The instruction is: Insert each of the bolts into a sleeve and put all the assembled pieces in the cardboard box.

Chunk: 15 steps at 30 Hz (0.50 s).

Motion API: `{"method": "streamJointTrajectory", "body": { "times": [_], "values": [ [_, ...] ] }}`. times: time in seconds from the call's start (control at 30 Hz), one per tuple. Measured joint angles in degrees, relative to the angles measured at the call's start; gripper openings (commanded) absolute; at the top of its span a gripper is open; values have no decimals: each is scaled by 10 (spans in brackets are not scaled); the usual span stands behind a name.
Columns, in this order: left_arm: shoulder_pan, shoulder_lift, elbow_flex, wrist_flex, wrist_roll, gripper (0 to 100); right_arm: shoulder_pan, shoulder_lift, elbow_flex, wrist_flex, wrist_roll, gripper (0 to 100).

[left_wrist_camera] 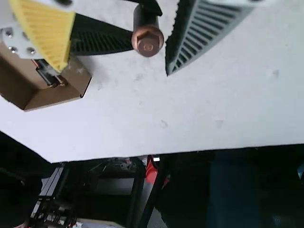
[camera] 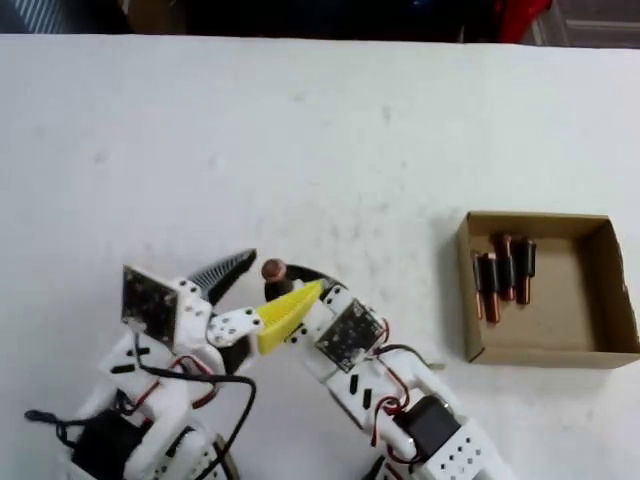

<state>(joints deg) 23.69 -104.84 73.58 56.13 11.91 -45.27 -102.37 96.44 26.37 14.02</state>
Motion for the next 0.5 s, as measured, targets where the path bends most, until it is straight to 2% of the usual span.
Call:
{"method": "streamJointTrajectory", "body": {
  "times": [0.17,0.3,0.37,0.5],
  "values": [
    [-5,0,-35,-1,-4,331,-1,0,0,0,0,17],
    [-66,0,-37,-1,-47,303,-1,0,0,0,0,17],
    [-106,0,-37,-1,-62,229,-2,0,0,0,0,17],
    [-164,0,-37,-1,-105,18,0,0,0,0,0,17]
  ]
}}
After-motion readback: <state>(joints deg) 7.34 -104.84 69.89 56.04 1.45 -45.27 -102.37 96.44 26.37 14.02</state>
